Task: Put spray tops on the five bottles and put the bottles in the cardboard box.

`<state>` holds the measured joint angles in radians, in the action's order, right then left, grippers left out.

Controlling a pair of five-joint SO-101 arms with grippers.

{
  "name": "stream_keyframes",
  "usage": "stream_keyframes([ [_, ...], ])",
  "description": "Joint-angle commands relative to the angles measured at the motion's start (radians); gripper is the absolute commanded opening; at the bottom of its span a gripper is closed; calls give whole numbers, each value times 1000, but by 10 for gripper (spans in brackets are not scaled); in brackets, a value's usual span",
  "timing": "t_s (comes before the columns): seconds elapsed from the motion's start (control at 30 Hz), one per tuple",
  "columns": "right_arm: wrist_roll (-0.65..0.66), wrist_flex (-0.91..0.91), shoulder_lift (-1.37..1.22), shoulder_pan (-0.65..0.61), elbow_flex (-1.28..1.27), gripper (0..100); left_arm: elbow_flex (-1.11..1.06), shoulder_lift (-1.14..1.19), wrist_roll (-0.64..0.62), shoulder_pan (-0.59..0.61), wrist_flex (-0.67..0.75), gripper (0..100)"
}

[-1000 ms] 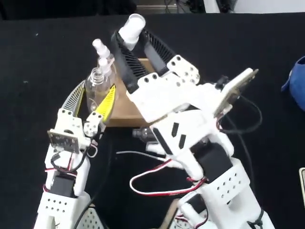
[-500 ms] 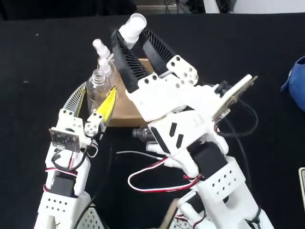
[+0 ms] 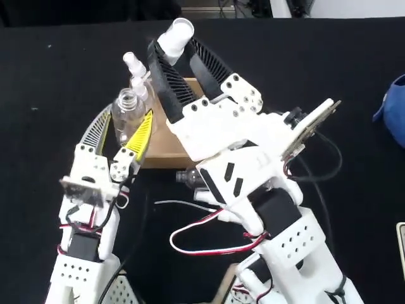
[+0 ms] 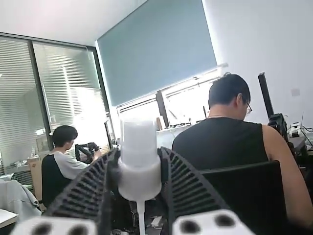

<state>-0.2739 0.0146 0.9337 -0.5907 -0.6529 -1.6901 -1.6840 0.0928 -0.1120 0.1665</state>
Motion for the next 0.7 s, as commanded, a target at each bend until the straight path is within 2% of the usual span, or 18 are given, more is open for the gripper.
stream_keyframes([
  [0.0,-9,-26,16,-18,5,11,-16,-17,2,-4,80,30],
  [0.17,-9,-26,16,-18,5,11,-16,-9,2,-1,78,30],
  [0.33,-11,-28,16,-18,10,11,-18,-17,0,-8,-12,30],
  [0.5,-11,-46,15,-23,7,11,-18,-18,0,-8,-8,30],
  [0.67,-5,-117,-36,-80,-24,11,-18,-18,0,-8,75,30],
])
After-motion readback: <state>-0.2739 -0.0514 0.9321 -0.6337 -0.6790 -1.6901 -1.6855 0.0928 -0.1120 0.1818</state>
